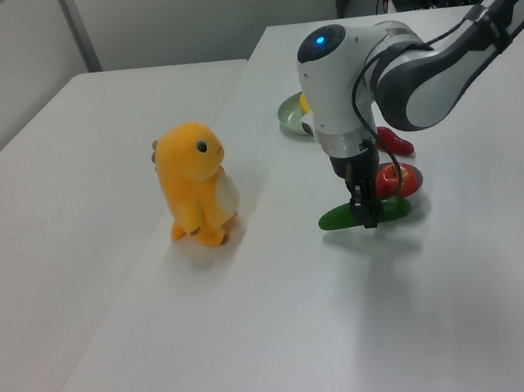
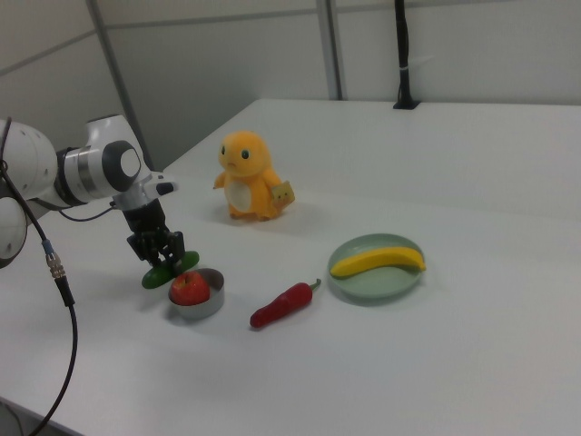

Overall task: Put the cucumber on the left side of the bowl
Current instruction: 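Carry the cucumber toward the silver bowl and set it beside it, then open the gripper and lift it away from the cucumber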

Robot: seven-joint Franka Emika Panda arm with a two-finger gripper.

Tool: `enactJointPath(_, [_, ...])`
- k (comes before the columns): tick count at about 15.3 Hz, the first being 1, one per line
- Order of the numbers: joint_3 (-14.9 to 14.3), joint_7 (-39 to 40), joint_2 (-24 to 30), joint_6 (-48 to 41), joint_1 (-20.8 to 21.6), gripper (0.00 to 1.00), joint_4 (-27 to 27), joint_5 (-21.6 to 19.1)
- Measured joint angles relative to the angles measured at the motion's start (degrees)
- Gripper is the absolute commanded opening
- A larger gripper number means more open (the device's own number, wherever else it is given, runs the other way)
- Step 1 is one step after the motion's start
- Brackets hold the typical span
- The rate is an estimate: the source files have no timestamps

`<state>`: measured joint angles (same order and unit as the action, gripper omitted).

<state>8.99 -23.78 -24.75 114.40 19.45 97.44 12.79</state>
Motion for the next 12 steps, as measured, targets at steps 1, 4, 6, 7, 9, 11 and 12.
enactJointPath(1, [0.0,0.0,0.0,0.0,0.0,0.58,0.5,0.4])
enactJointPath(4, [0.0,-0.1,0.0,0.0,-0.2,0.87,1.0,0.8])
enactJointPath(6, [0.0,-0.1,0.0,0.0,-0.5,0.96,1.0,0.8])
enactJointPath(7, [0.0,-0.1,0.0,0.0,-0.6,0.97,1.0,0.8])
enactJointPath(9, [0.0,-0.1,0.0,-0.1,-0.6,0.98,1.0,0.8])
enactJointPath(11, [0.0,-0.1,0.0,-0.1,-0.6,0.98,0.9,0.9])
enactJointPath(12, [0.0,-0.2,0.1,-0.1,-0.6,0.99,0.9,0.9])
